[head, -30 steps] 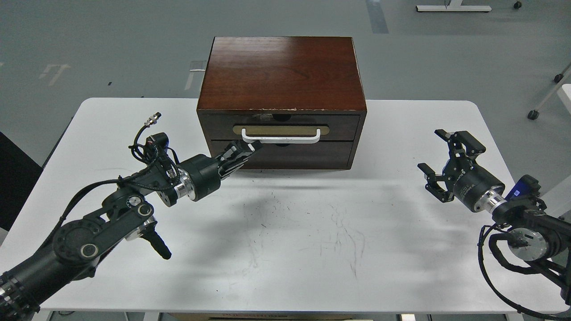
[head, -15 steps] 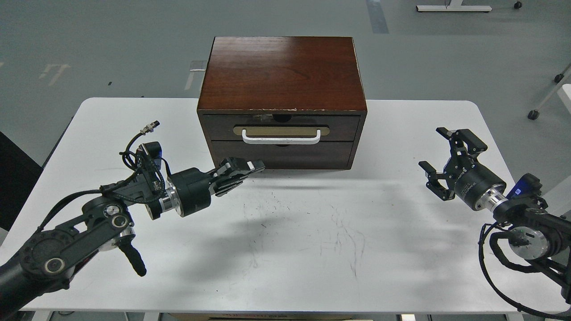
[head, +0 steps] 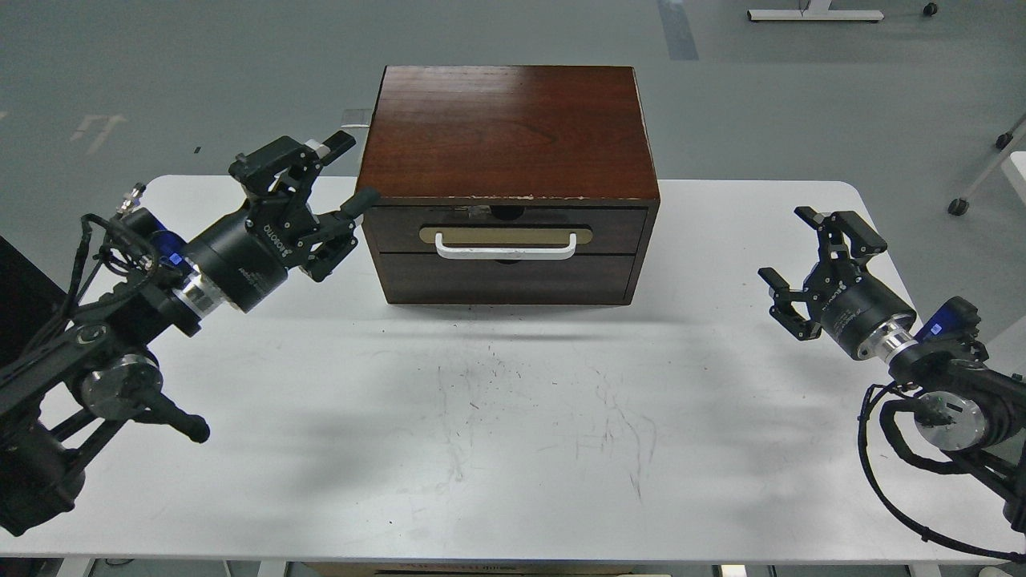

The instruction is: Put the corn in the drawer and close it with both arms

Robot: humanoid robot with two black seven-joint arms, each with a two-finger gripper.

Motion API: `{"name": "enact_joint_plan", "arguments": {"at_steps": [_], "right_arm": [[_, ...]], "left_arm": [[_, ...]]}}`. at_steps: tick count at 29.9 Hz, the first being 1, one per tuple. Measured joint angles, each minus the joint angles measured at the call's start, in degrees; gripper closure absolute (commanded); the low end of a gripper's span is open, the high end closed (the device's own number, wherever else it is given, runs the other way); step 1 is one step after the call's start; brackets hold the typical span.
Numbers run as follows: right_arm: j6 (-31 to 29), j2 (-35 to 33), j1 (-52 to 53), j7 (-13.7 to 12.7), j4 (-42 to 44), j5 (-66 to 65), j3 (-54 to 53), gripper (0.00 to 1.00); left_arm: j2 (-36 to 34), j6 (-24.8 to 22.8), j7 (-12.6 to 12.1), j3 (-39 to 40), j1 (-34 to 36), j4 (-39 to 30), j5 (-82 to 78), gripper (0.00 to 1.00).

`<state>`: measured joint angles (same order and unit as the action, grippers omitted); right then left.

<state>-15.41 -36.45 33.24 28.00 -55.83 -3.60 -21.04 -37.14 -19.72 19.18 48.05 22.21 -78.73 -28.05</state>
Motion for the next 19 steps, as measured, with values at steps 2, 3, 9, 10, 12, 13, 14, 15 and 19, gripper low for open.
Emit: {"name": "enact_joint_plan", "arguments": {"at_steps": [2,3,9,10,12,13,14,15,19], "right_arm": [[0.0,0.2,-0.1,0.0,0.0,0.0,0.0,0.00],[0.0,0.2,-0.2,0.0,0.0,0.0,0.0,0.00],[0.0,0.5,-0.3,0.0,0.0,0.0,0.0,0.00],[0.0,0.5,-0.3,0.0,0.0,0.0,0.0,0.00],[0.0,0.7,-0.3,0.0,0.0,0.0,0.0,0.00],[0.0,0.8,-0.3,0.0,0.0,0.0,0.0,0.00],[0.0,0.8,-0.3,0.0,0.0,0.0,0.0,0.00],[0.0,0.9,-0.4,0.0,0.0,0.0,0.0,0.00],[-0.1,1.2,-0.4,0.0,-0.1,0.0,0.0,0.00]], "left_arm": [[0.1,0.0,-0.3,0.5,-1.7,1.7,1.3,0.01],[0.4,0.0,-0.5,1.1,-2.9,2.9,1.8,0.01],[3.8,-0.5,-0.6,5.1,-8.1,9.1,2.5,0.01],[4.4,-0.7,-0.6,5.9,-8.7,9.9,2.6,0.01],[5.1,-1.0,-0.6,6.6,-9.6,10.8,2.6,0.01],[5.4,-1.2,-0.7,6.8,-9.9,11.1,2.6,0.01],[5.7,-1.6,-0.8,6.9,-10.1,11.2,2.6,0.01],[6.0,-2.1,-1.0,6.9,-10.4,11.4,2.6,0.01],[6.7,-4.6,-1.6,7.3,-11.9,11.6,2.6,0.01]]}}
